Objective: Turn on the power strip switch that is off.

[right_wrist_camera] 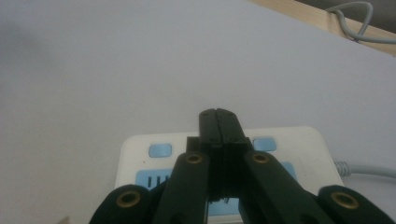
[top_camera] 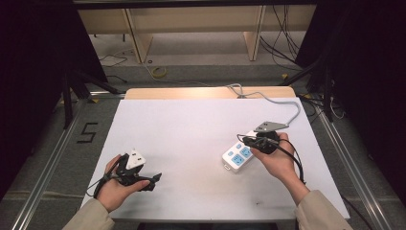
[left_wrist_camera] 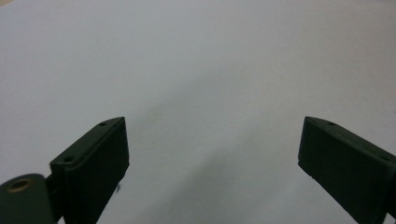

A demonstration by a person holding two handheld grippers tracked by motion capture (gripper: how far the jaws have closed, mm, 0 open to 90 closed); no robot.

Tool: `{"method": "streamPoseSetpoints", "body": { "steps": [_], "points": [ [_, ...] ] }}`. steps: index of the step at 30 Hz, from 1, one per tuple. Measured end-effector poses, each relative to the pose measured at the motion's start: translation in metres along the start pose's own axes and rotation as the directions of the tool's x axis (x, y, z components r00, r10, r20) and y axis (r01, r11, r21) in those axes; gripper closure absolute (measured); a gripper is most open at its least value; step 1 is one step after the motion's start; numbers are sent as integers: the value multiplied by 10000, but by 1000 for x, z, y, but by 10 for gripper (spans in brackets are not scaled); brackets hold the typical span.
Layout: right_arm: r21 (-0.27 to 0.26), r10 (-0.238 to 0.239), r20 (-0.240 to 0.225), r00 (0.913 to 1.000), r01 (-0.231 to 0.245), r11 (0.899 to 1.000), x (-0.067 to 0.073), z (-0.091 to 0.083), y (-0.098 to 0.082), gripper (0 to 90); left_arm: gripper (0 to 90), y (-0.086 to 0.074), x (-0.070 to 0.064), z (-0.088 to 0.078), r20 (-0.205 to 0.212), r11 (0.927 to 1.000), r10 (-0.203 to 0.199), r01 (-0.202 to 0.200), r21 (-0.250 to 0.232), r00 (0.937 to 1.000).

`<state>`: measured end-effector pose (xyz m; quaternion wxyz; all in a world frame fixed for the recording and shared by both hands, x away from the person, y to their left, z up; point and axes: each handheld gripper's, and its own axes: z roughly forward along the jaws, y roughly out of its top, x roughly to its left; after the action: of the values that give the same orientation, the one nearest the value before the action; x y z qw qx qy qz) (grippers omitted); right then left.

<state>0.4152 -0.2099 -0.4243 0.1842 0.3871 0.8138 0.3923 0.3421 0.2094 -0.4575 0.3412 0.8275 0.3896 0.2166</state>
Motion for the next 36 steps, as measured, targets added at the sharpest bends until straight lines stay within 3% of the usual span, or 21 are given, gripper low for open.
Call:
{"method": "streamPoseSetpoints", "body": {
  "steps": [36],
  "points": [
    [296, -48, 9, 10000, 47, 9996, -1, 17, 6, 900, 83, 0, 0, 1, 28, 10000, 20, -20, 45, 10000]
  ]
}}
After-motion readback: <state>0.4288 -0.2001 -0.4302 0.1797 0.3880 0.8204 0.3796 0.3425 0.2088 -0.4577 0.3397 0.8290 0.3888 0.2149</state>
